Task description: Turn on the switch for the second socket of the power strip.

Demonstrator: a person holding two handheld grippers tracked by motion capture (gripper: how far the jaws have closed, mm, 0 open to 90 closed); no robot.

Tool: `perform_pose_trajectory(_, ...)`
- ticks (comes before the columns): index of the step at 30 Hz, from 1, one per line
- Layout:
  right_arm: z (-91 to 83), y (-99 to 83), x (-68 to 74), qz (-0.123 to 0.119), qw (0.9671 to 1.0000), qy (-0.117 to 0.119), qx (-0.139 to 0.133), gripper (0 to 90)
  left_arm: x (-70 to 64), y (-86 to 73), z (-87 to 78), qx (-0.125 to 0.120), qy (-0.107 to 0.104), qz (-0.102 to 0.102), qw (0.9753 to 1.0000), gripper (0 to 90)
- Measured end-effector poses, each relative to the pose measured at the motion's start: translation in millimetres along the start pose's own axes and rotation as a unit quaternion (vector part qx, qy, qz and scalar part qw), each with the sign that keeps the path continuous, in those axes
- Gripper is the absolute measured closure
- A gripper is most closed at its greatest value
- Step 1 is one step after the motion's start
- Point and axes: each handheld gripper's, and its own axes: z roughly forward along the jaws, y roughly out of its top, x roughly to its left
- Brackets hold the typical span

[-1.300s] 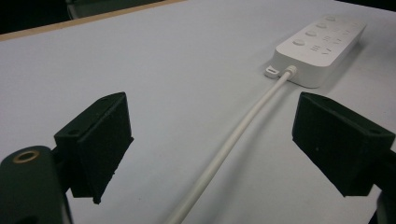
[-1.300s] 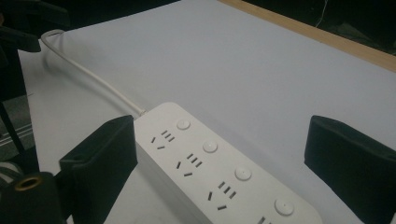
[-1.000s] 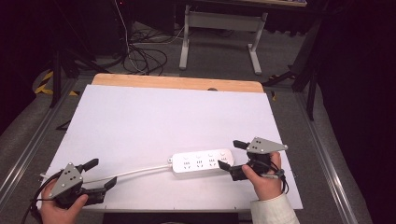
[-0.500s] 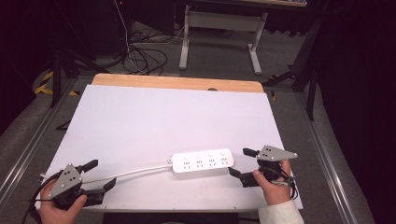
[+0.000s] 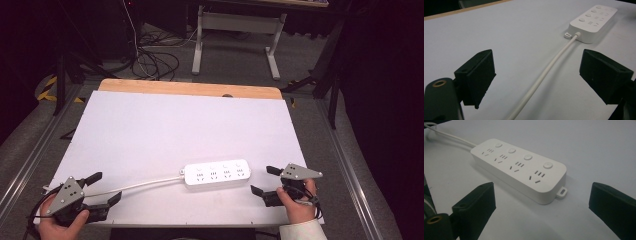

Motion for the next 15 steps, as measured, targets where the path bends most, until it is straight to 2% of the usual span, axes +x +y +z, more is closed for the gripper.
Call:
perform_pose_trajectory(8,-1.4,-14.2,-4.5,0.013,0.9999,-0.008,0.006,7.4,-1.8,-1.8,-0.6,-0.004,0.001,-0.006,1.0,12.3)
perform_pose_trajectory(11,-0.9,-19.5,-4.4,0.014,0.9998,-0.014,0.008,7.4,-1.3,-2.5,-1.2,-0.001,0.002,0.001,1.0,11.7)
perform_pose_trajectory(15,-0.6,-25.1,-4.1,0.015,0.9994,-0.022,0.023,6.9,-1.1,-2.7,-1.1,-0.002,0.001,0.003,1.0,11.1)
